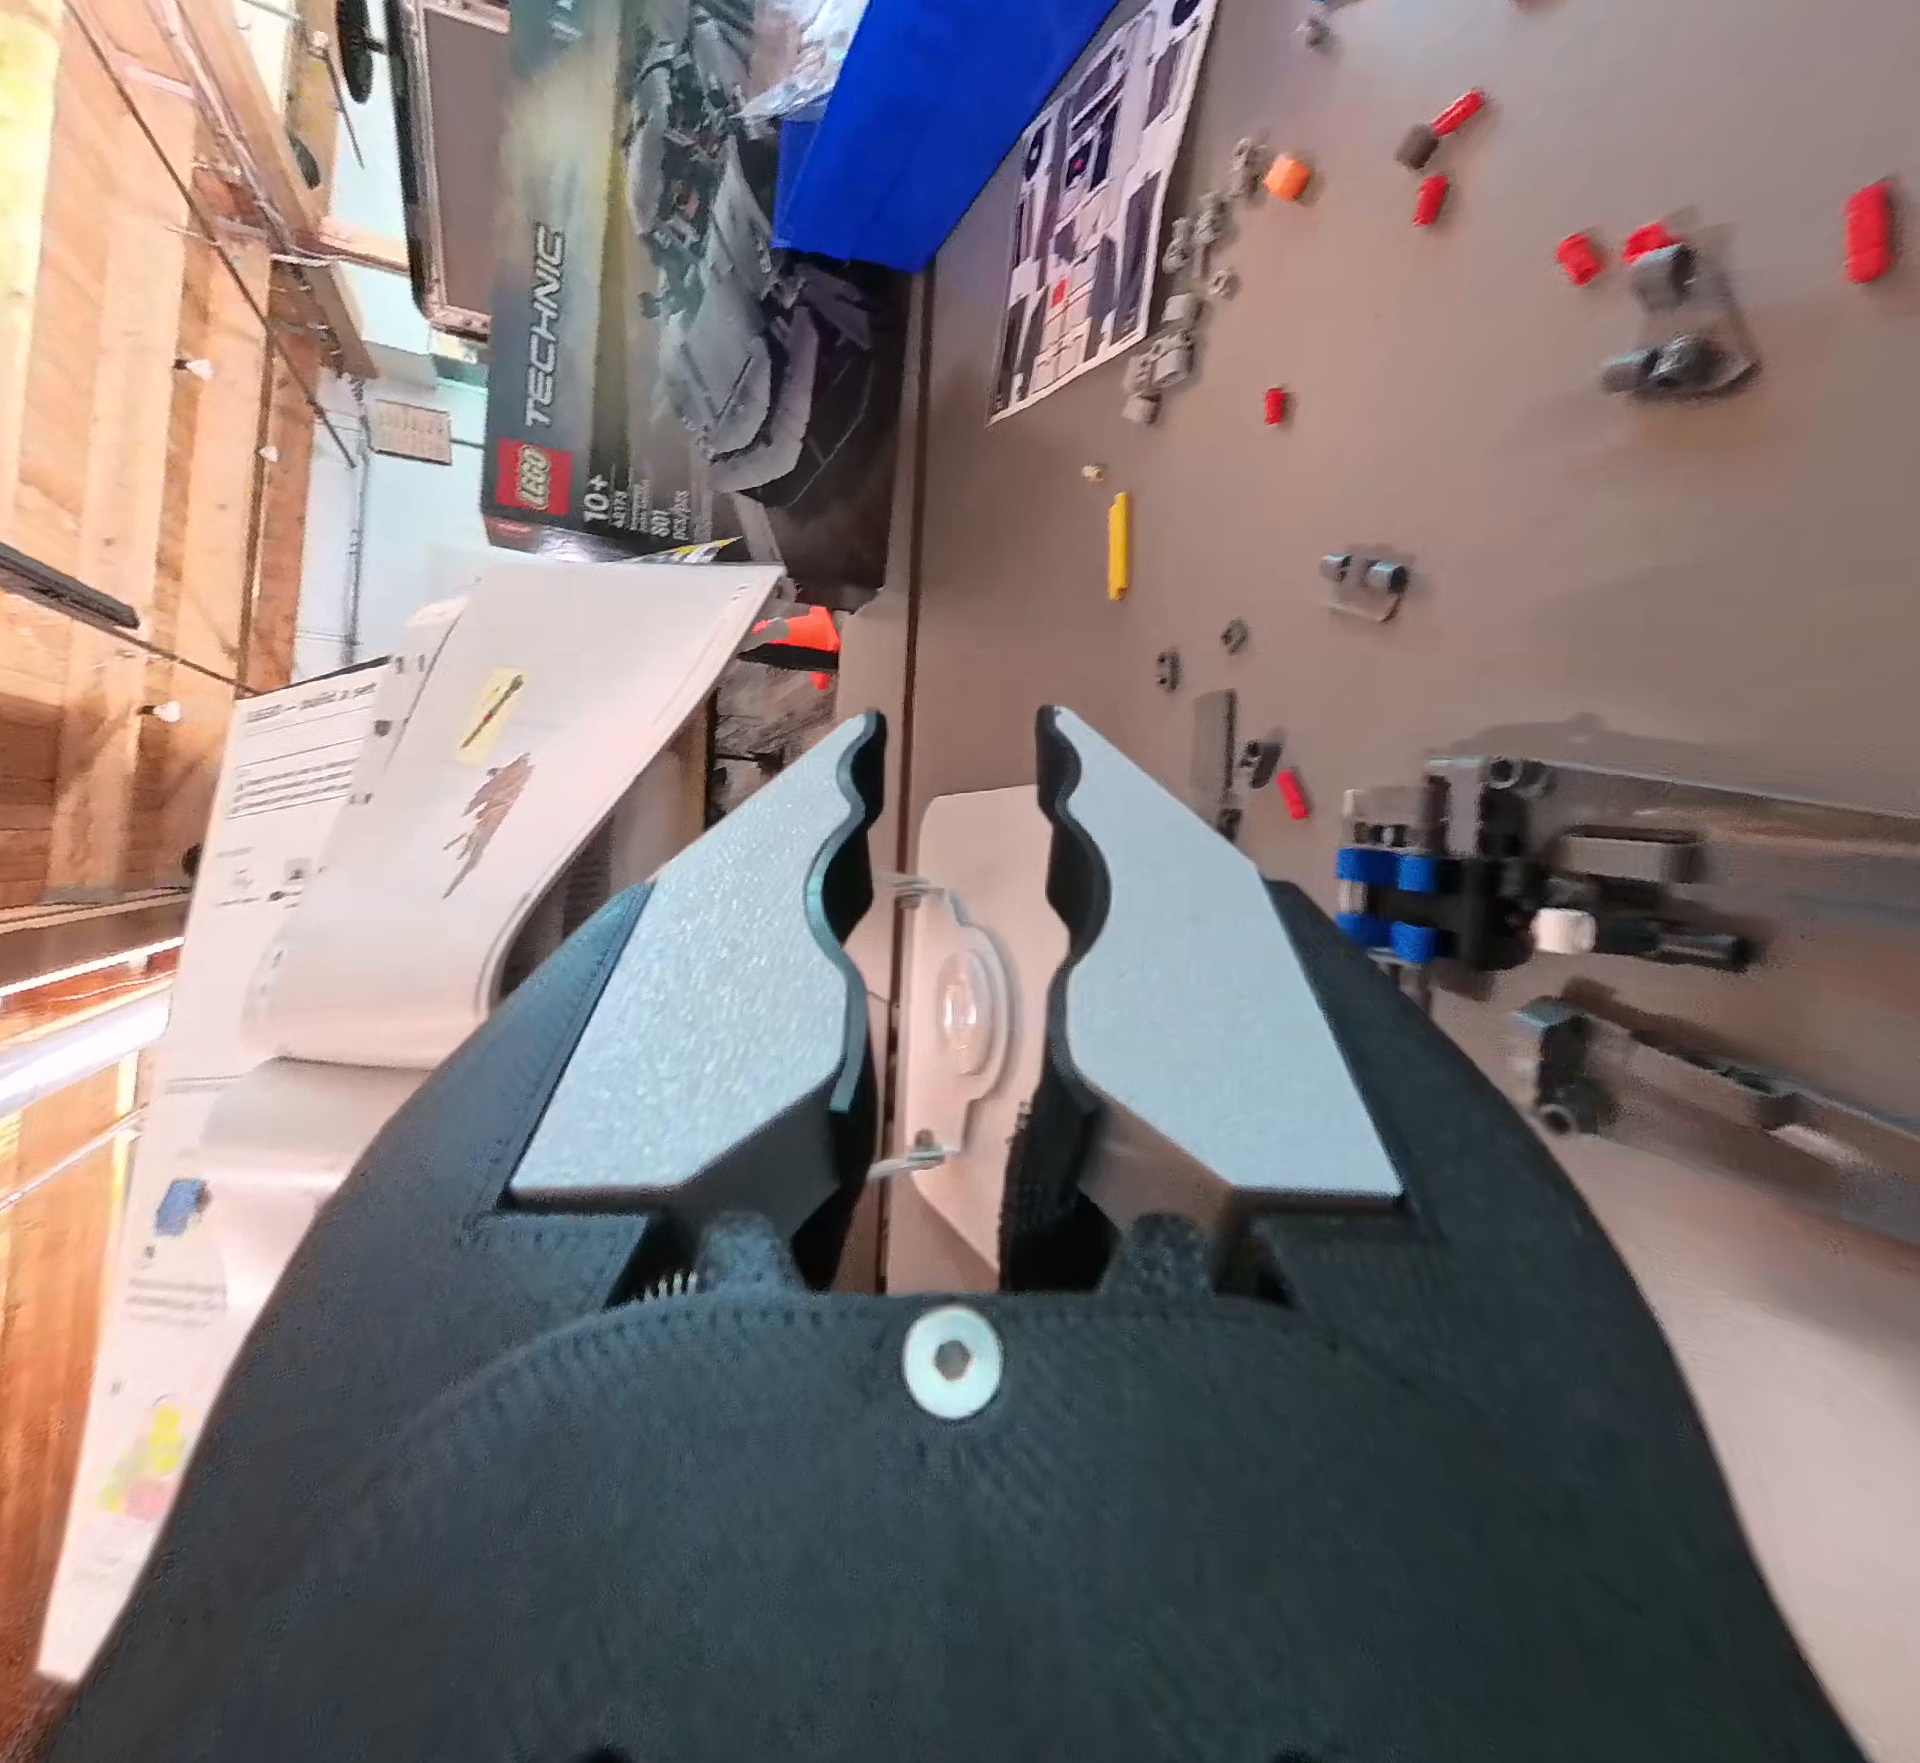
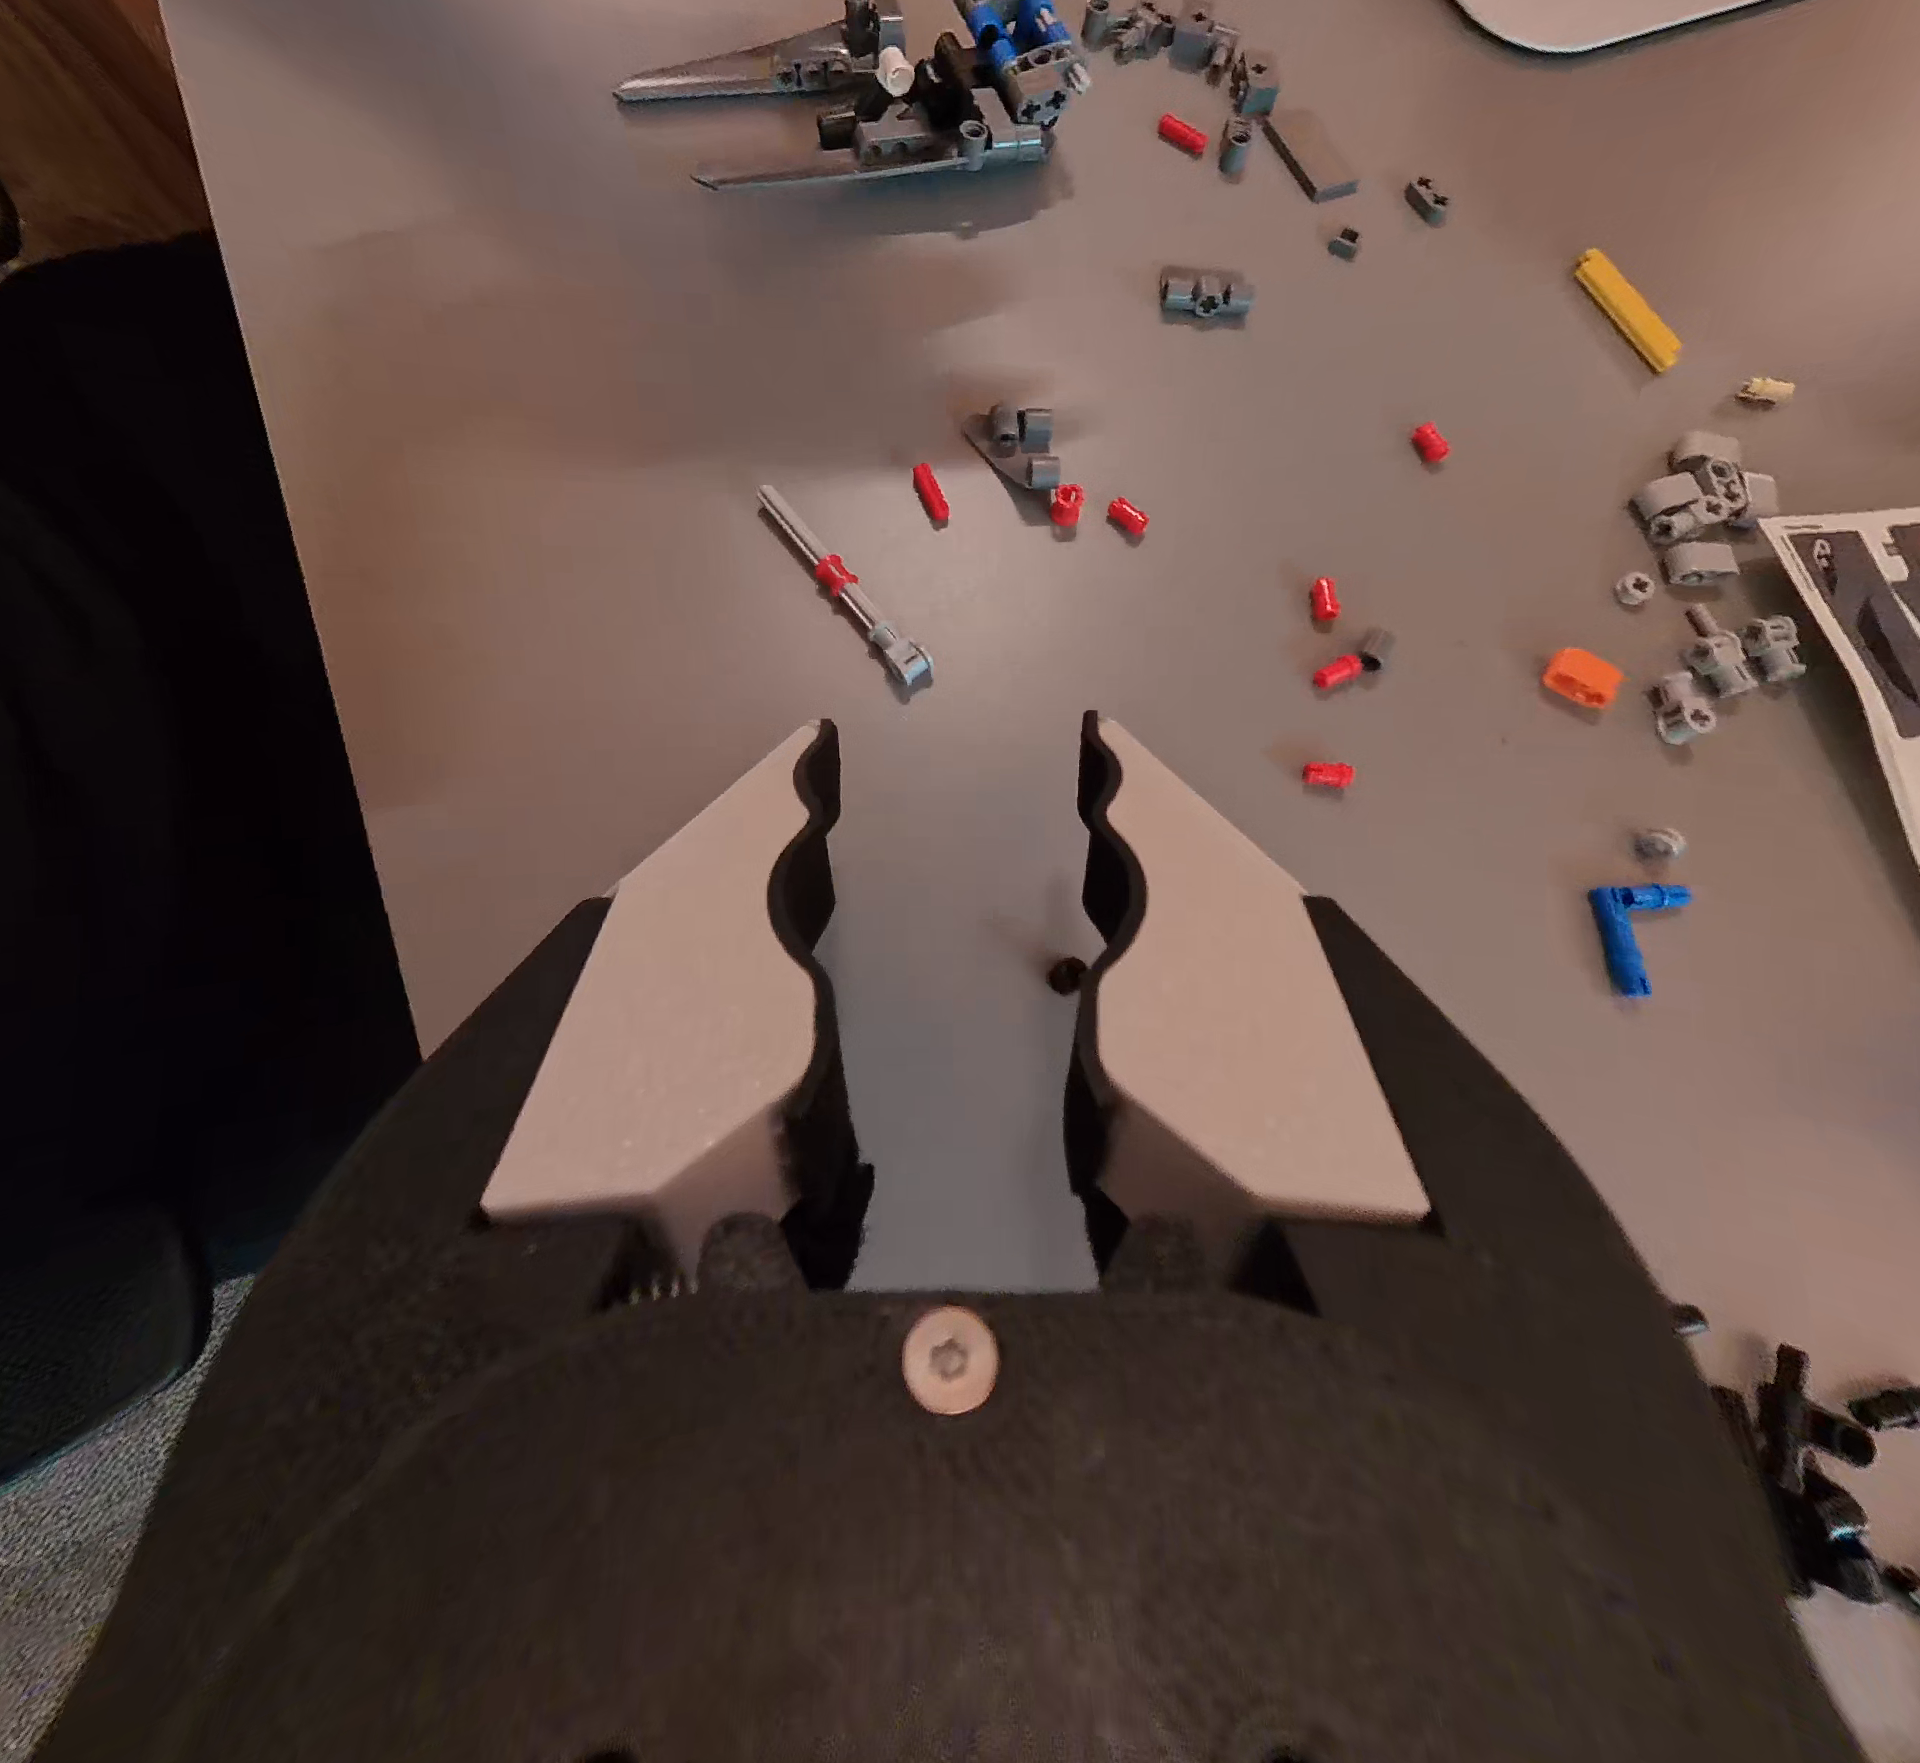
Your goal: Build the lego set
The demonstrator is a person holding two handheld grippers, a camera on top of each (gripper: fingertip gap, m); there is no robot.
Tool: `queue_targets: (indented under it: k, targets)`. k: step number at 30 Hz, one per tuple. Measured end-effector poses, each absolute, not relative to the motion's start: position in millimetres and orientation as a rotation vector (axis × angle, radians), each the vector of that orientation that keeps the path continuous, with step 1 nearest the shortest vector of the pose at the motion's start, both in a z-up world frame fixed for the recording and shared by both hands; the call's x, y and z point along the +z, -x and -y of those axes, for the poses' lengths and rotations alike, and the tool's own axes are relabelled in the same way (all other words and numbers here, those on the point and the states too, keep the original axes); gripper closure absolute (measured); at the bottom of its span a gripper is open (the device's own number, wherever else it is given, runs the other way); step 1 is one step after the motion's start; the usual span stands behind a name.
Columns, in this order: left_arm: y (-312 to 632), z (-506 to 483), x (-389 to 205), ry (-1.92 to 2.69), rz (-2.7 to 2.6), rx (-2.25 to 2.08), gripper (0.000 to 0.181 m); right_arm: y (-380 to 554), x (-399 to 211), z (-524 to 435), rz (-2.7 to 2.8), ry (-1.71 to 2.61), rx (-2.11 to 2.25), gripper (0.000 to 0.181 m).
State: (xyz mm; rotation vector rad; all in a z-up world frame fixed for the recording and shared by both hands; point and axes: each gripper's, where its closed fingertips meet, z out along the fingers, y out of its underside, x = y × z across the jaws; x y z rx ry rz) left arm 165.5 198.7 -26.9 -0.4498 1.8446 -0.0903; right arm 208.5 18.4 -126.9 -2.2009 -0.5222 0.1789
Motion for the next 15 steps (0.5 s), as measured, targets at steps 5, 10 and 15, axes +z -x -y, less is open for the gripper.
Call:
queue_targets:
  k: [5, 10, 15]
  targets:
    - [-168, -216, -2, 0.441, -1.789, -0.02, 0.155, -220, -133, -20, 0.456, 2.172, 0.193, 0.136]
    - [-175, -228, 34, 0.432, -1.672, -0.004, 0.153, -220, -147, -18, 0.455, 2.214, 0.2, 0.131]
    - [-210, -238, 47, 0.41, -1.607, 0.101, 0.148, -219, -156, -18, 0.453, 2.275, 0.236, 0.125]
